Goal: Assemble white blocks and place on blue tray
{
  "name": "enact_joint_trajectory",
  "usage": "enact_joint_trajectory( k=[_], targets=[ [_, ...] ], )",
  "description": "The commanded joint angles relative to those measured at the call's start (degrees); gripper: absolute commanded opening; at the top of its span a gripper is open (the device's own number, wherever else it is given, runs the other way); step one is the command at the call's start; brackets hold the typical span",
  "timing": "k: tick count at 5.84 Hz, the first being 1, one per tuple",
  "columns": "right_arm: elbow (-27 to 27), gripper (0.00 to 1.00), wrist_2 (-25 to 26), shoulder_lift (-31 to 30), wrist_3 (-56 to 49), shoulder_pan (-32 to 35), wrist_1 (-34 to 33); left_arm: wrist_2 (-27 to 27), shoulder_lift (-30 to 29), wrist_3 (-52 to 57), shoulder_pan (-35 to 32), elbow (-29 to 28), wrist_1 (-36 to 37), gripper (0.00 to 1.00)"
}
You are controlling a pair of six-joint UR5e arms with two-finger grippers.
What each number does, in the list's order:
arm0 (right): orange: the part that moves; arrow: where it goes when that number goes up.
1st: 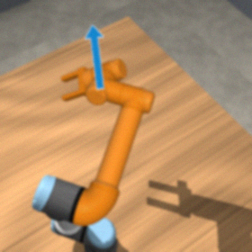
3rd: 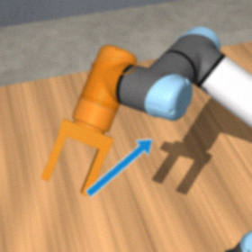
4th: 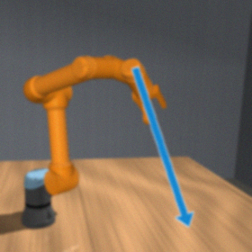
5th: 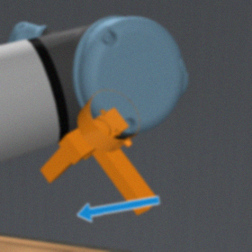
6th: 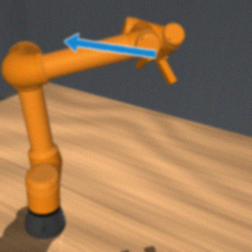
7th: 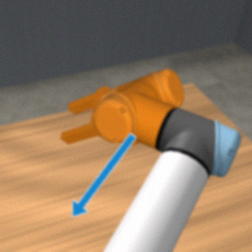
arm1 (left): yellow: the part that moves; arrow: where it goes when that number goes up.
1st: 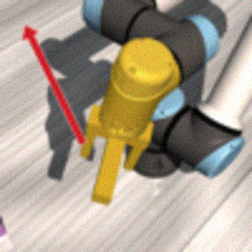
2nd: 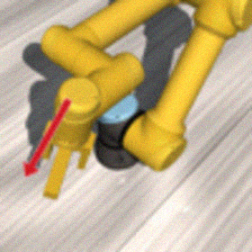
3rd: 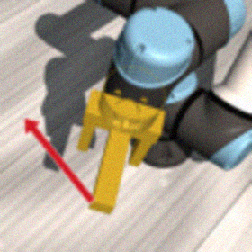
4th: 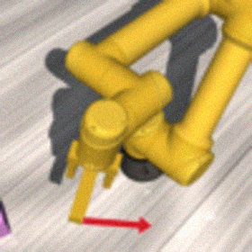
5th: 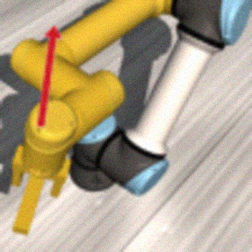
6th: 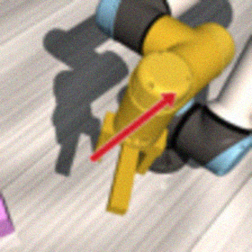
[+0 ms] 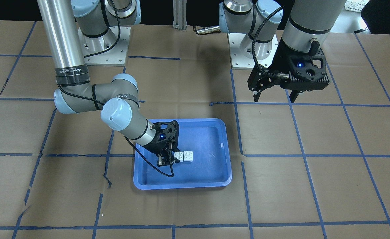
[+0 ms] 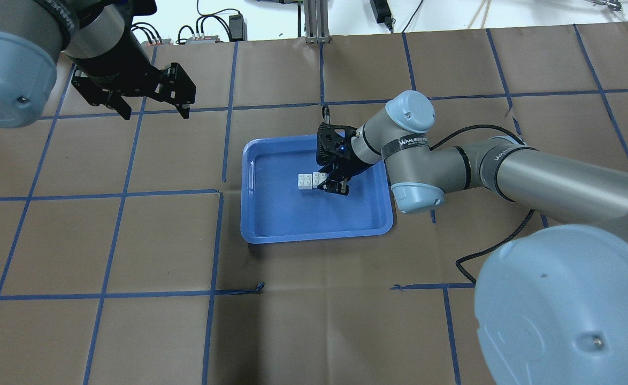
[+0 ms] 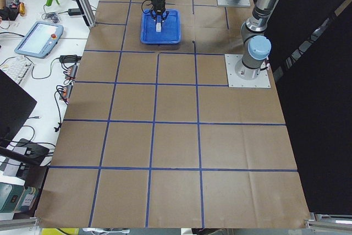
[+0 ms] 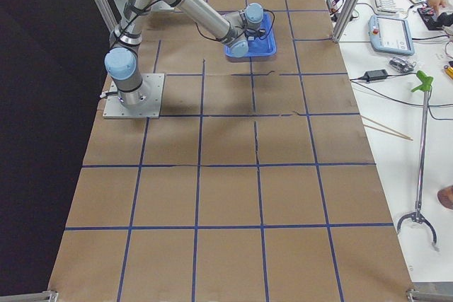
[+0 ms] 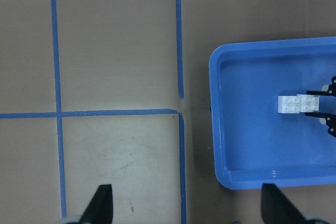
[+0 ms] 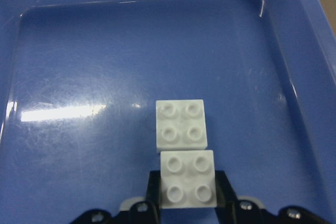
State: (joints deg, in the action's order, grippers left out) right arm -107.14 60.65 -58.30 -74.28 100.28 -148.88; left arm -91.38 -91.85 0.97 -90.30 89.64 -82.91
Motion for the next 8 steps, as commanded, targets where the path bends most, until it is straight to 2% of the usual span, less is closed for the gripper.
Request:
enact_joint_trajectory(
  k=[1, 4, 5, 6, 8],
  targets=[
    [0.0, 0.49, -0.09, 0.03, 0.01, 0.0, 0.0, -0.02, 0.0, 0.0, 0.03, 0.0, -0.06, 0.99],
    [0.09, 0.49, -0.09, 0.03, 0.01, 0.0, -0.09, -0.02, 0.0, 0.0, 0.03, 0.0, -0.06, 0.99],
    [0.09, 0.56, -0.09, 0.03, 0.01, 0.0, -0.09, -0.11, 0.0, 0.0, 0.03, 0.09, -0.06, 0.99],
    [0.44, 0.99, 0.0, -0.23, 0.27, -0.09, 0.17, -0.11, 0.0, 0.0, 0.03, 0.01, 0.02, 0.99],
    [1.4, 1.0, 1.31, -3.64, 0.36, -0.87, 2.52, -0.11, 0.0, 0.0, 0.03, 0.09, -0.06, 0.99]
  ],
)
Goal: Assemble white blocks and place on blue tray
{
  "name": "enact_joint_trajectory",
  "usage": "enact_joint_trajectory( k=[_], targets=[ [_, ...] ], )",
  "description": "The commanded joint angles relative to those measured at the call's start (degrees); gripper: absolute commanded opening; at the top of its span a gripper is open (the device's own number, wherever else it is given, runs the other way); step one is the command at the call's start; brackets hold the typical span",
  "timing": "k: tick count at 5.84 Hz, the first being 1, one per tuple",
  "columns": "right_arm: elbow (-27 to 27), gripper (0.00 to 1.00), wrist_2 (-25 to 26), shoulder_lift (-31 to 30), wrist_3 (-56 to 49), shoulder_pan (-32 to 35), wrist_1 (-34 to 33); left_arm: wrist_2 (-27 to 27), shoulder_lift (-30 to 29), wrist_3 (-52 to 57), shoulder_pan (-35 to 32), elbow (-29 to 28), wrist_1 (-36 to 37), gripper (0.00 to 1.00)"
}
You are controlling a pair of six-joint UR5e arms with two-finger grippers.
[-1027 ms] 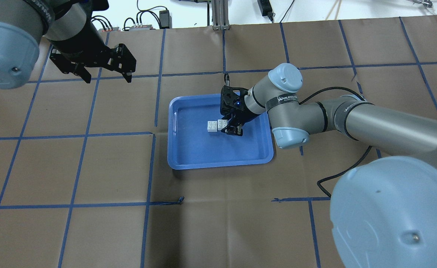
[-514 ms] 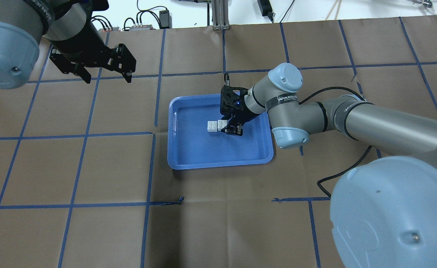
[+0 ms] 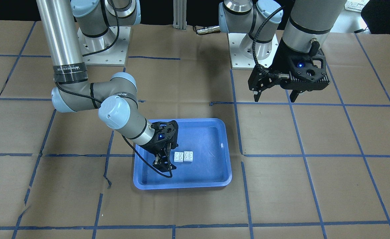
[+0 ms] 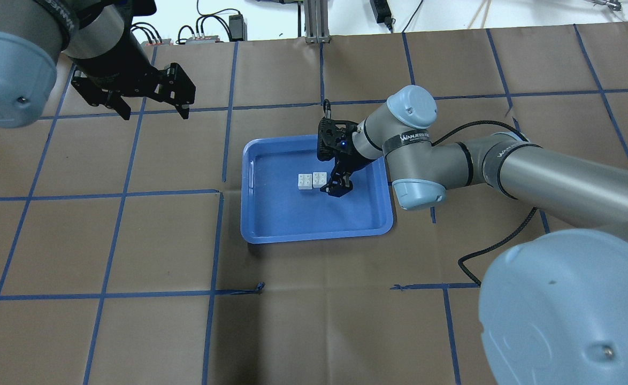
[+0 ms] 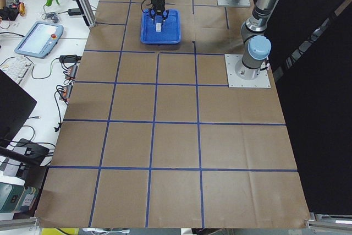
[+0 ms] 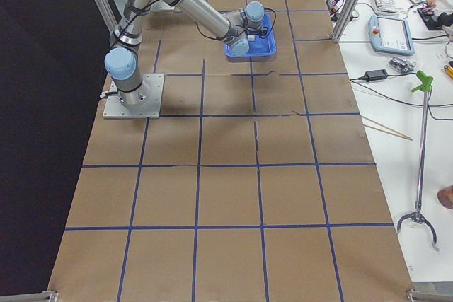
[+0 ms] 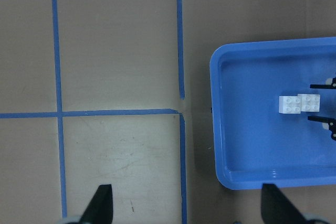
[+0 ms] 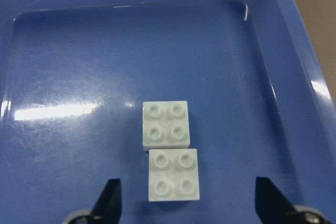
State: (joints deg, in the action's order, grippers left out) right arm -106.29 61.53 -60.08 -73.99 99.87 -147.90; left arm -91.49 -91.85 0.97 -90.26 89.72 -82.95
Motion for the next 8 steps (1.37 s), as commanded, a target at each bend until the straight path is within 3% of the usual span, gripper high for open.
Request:
enact_joint_trajectory(
  k=[1, 3, 5, 6, 8],
  targets=[
    [1.43, 1.0, 4.08, -4.84, -0.01, -1.25, 8.0, 0.0, 0.0, 0.09, 0.17, 0.11, 0.07, 0.99],
    [2.58, 1.0, 9.8, -11.51, 4.86, -4.22, 19.61, 0.09, 0.0, 0.09, 1.14, 0.2, -0.02, 0.99],
    [4.59, 1.0, 16.48, -18.46, 20.12, -5.64, 29.63, 0.09, 0.0, 0.09, 1.23, 0.2, -0.02, 0.99],
    [6.26, 1.0, 19.12, -19.63, 31.25, -6.52, 30.82, 0.09, 0.0, 0.09, 1.14, 0.2, -0.02, 0.99],
    [15.97, 1.0, 24.21, -20.6, 48.6, -6.79, 45.08, 0.09, 0.0, 0.09, 1.23, 0.28, -0.1, 0.99]
  ],
)
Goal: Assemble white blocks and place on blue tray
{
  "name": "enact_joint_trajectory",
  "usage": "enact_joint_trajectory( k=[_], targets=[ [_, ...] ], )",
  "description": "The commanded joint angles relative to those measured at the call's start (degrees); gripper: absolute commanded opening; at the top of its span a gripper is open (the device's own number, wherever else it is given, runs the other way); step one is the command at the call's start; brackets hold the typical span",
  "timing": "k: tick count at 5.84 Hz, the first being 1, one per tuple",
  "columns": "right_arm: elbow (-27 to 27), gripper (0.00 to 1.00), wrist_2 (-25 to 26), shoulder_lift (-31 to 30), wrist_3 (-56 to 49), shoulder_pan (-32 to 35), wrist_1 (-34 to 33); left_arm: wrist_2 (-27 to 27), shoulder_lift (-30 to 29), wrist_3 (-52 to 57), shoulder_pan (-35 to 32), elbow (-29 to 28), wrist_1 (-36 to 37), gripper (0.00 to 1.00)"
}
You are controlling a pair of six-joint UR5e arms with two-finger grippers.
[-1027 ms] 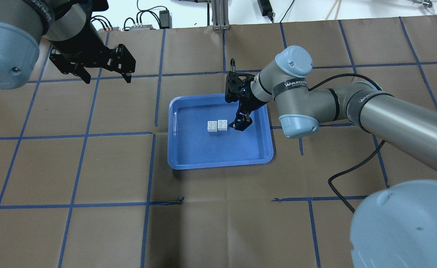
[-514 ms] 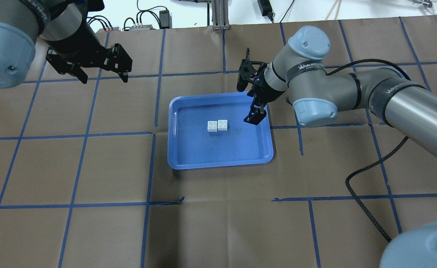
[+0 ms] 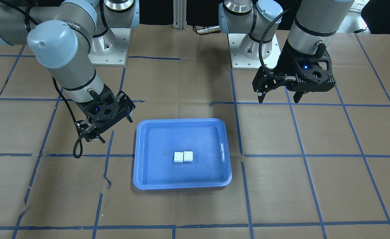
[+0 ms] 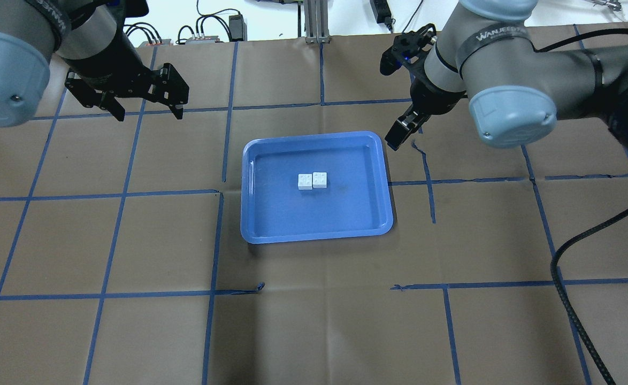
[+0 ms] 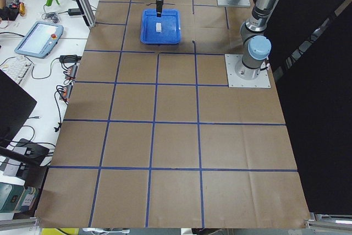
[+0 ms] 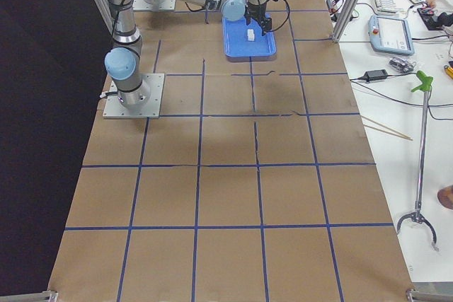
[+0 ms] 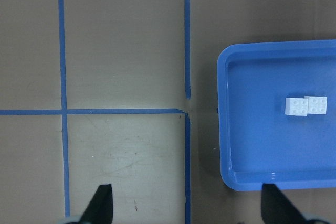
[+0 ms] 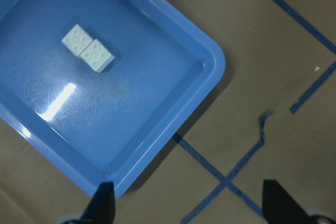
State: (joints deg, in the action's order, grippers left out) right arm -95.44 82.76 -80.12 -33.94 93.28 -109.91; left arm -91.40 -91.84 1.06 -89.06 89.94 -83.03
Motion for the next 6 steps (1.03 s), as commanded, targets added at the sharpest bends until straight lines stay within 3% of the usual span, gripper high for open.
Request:
enact_joint_trajectory(
  k=[1, 3, 4, 5, 6],
  targets=[
    [10.91, 1.0, 6.33, -0.56, 16.11, -0.38, 13.61, 0.0, 0.0, 0.0, 0.03, 0.06, -0.02, 0.99],
    [18.15, 1.0, 6.27, -0.91, 27.9, -4.04, 25.13, 0.0, 0.0, 0.0, 0.03, 0.06, -0.02, 0.99],
    [19.14, 1.0, 6.27, -2.74, 28.22, -5.38, 29.54, 0.0, 0.0, 0.0, 0.03, 0.06, -0.02, 0.99],
    [19.15, 1.0, 6.27, -2.93, 30.58, -5.39, 30.28, 0.0, 0.0, 0.0, 0.03, 0.06, -0.02, 0.99],
    [19.15, 1.0, 6.36, -2.59, 40.69, -5.39, 30.89, 0.0, 0.0, 0.0, 0.03, 0.06, -0.02, 0.99]
  ],
)
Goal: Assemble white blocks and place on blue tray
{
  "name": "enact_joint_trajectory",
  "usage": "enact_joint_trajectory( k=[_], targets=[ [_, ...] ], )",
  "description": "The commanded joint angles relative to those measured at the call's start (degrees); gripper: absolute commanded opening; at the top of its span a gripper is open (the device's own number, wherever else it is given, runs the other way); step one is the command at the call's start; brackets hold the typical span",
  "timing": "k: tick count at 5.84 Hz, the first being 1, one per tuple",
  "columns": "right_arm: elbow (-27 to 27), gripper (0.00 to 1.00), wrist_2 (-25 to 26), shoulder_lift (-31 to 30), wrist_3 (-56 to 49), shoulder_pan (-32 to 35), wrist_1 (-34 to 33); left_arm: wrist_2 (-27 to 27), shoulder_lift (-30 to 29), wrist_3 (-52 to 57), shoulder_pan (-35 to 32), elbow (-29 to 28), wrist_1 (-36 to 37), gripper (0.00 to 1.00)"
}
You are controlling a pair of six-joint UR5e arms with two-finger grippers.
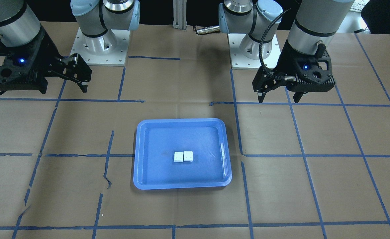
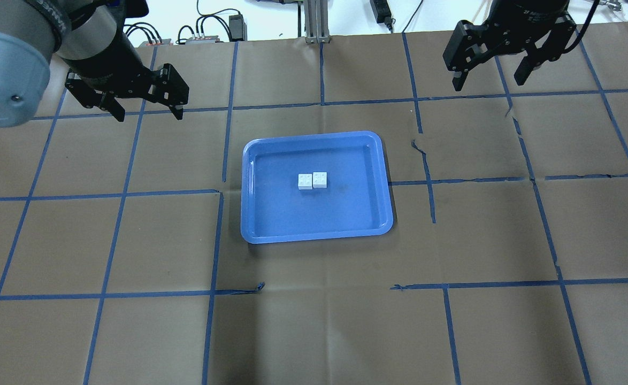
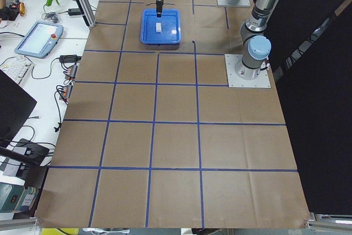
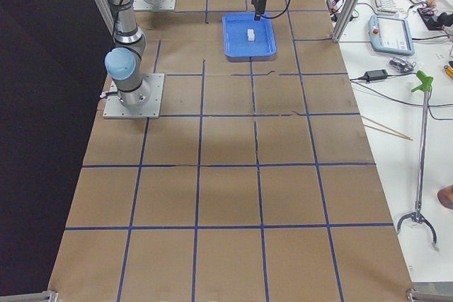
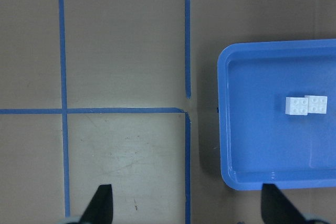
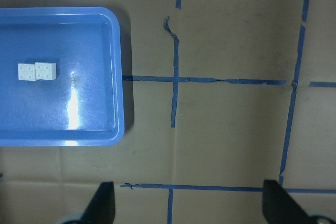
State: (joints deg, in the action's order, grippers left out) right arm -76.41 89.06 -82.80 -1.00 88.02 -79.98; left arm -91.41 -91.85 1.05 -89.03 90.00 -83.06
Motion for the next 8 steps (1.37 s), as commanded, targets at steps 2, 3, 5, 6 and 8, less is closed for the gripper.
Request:
enact_joint_trajectory(
  k=[2, 3, 5, 6, 8],
  targets=[
    [0.12, 1.0, 0.15, -0.51, 10.56, 0.31, 1.32, 0.0, 0.0, 0.0, 0.0, 0.0, 0.0, 0.99],
    [-0.4, 1.0, -0.02, -0.52, 12.75, 0.49, 1.93, 0.0, 0.0, 0.0, 0.0, 0.0, 0.0, 0.99],
    [-3.82, 1.0, 0.06, -1.65, 12.42, 0.84, 1.41, 0.0, 0.0, 0.0, 0.0, 0.09, -0.09, 0.99],
    [-4.97, 1.0, 0.06, -2.18, 12.42, 0.84, 1.24, 0.0, 0.0, 0.0, 0.0, 0.09, -0.09, 0.99],
    [-5.15, 1.0, 0.06, -2.28, 12.51, 1.37, 1.15, 0.0, 0.0, 0.0, 0.0, 0.09, -0.09, 0.99]
  ],
)
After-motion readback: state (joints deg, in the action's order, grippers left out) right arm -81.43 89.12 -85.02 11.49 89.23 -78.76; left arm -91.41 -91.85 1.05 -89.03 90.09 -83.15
